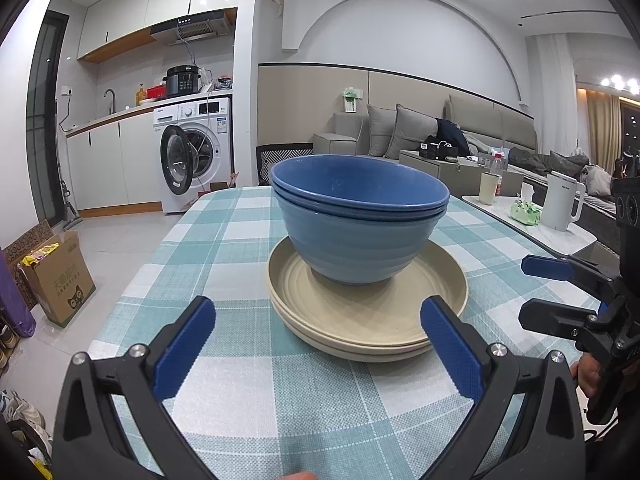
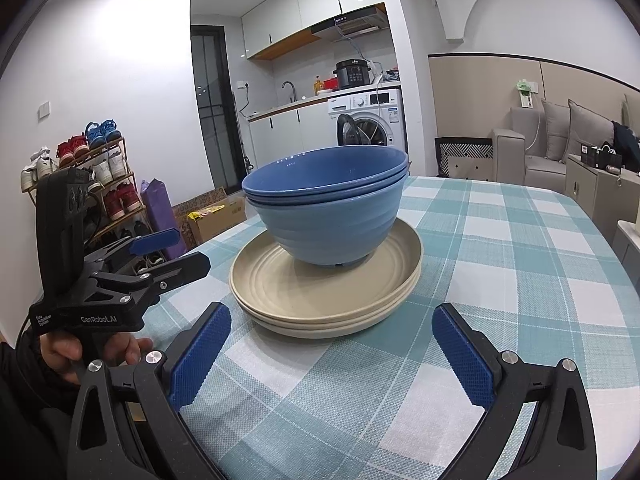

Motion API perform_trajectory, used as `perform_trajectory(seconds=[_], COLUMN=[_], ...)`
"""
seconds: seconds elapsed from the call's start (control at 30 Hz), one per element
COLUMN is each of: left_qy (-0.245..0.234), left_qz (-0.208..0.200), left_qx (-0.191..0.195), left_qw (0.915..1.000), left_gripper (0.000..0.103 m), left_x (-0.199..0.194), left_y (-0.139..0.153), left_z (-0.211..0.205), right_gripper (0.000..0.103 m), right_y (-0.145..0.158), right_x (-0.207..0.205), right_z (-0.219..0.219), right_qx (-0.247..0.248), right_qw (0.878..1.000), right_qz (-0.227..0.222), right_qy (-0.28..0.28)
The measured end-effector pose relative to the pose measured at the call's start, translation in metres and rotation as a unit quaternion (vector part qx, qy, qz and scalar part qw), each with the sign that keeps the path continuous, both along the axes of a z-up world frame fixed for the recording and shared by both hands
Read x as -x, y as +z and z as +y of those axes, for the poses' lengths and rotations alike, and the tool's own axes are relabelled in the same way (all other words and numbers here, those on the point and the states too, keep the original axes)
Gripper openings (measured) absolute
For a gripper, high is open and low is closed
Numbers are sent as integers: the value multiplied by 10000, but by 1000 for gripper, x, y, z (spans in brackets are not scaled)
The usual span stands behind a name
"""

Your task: Organize plates and bowls

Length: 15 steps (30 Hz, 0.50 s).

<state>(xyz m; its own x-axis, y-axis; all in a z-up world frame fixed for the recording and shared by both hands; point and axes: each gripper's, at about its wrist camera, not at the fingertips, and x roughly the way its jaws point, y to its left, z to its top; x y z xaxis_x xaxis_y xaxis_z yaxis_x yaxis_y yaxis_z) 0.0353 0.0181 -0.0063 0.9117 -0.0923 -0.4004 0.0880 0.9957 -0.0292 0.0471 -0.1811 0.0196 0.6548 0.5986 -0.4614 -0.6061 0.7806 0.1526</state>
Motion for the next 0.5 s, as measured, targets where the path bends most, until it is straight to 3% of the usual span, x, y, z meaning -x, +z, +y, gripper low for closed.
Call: perform_trajectory(seconds=[0.5], left_qy=[-25], left_qz=[21], left_qx=[19], left_qw=[10000], left_gripper=[103], left_x=[2], left_y=[-2], left_z=[0], right_gripper=[102], right_y=[0], right_x=[2], right_z=[0], right_qx=[15], right_qw=[10000], right_qz=[-5], right_qy=[45])
